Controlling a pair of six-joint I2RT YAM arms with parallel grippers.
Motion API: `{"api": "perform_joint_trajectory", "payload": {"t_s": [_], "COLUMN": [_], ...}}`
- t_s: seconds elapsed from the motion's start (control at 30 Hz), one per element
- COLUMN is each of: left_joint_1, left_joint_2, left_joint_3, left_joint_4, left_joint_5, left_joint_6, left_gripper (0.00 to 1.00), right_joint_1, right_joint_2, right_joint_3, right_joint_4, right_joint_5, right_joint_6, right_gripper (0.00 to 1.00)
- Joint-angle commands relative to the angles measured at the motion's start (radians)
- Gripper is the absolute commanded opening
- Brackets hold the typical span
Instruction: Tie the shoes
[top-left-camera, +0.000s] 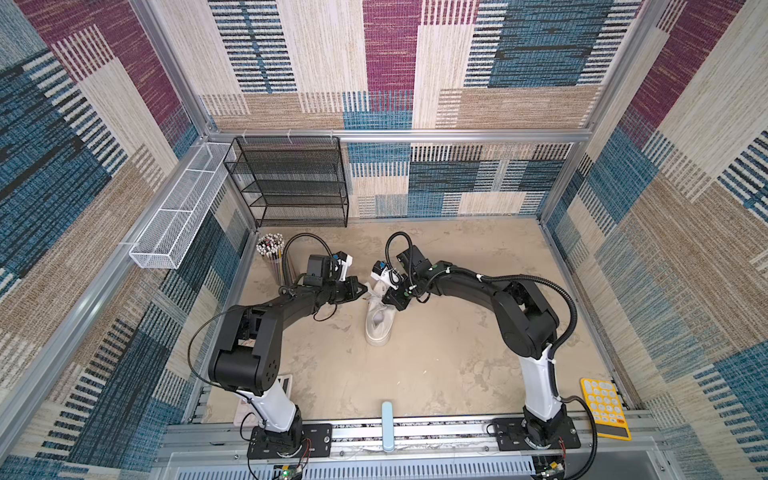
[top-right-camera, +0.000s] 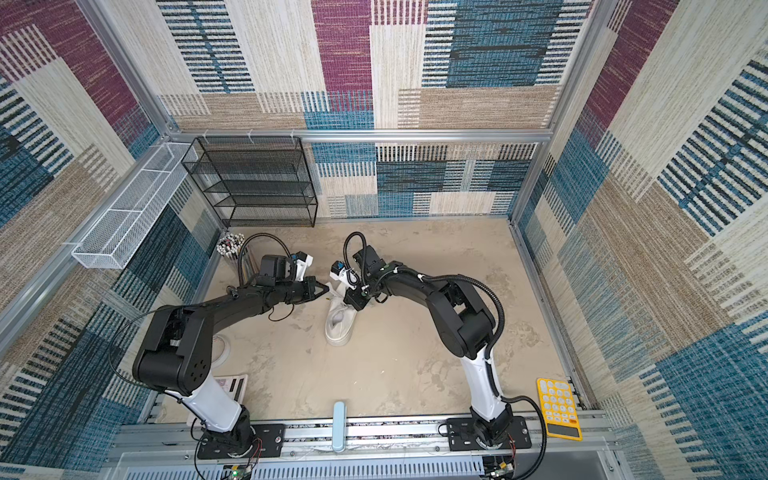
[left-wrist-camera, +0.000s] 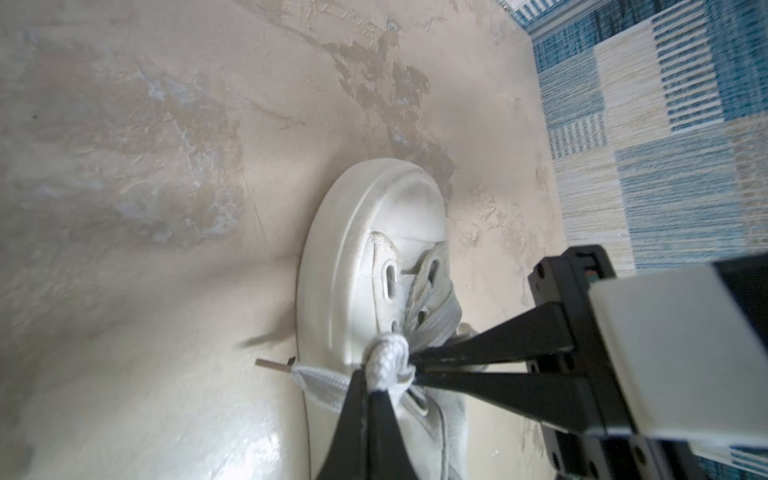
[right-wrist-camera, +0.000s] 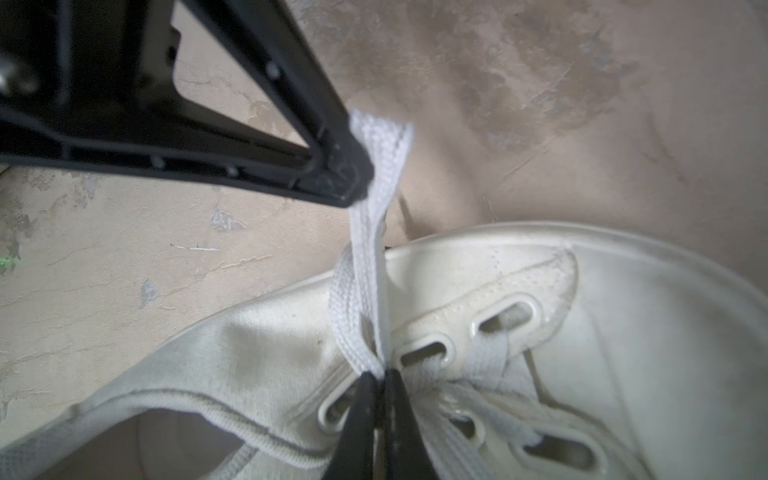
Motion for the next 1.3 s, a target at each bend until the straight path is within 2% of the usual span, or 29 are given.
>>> {"api": "perform_joint_trajectory", "payload": {"t_s": [0.0,0.27,0.53,0.67,0.8,0.9,0.97,1.07,1.27], "left_joint_1": [0.001,-0.015,-0.073,-0.073,-0.06,-0.055,-0.053,-0.05,-0.051], "left_joint_2": [-0.02,-0.043,-0.057,-0.069,-0.07,-0.091,-0.105,-0.15,-0.172], "left_joint_3": [0.033,0.07,0.133,0.116,0.085,0.045,0.034,0.001,-0.022], "left_joint_4": [-0.111,-0.204,-0.294,-0.267,-0.192,-0.123,-0.122,-0.106,-0.071], "left_joint_5": [-0.11,-0.216,-0.36,-0.343,-0.2,-0.139,-0.121,-0.121,-0.042], "left_joint_6": [0.137,0.227,0.308,0.286,0.232,0.164,0.137,0.088,-0.04], "left_gripper": [0.0,0.0,0.0,0.0,0.0,0.35,0.43,0.5,0.51], "right_joint_1": [0.001,0.002,0.001,0.001,0.002,0.002,0.002,0.002,0.002], "right_joint_2": [0.012,0.011,0.012,0.01,-0.005,-0.006,-0.003,0.001,0.001], "right_joint_3": [-0.005,-0.013,-0.014,-0.014,-0.023,-0.018,-0.008,0.001,0.004], "right_joint_4": [-0.097,-0.099,-0.097,-0.097,-0.074,-0.065,-0.068,-0.068,-0.065], "right_joint_5": [0.013,0.015,0.013,0.016,-0.007,-0.021,-0.023,-0.023,-0.026], "right_joint_6": [0.004,0.001,0.004,0.006,0.015,0.022,0.024,0.023,0.025], "right_gripper": [0.07,0.07,0.07,0.07,0.07,0.07,0.07,0.07,0.07]}}
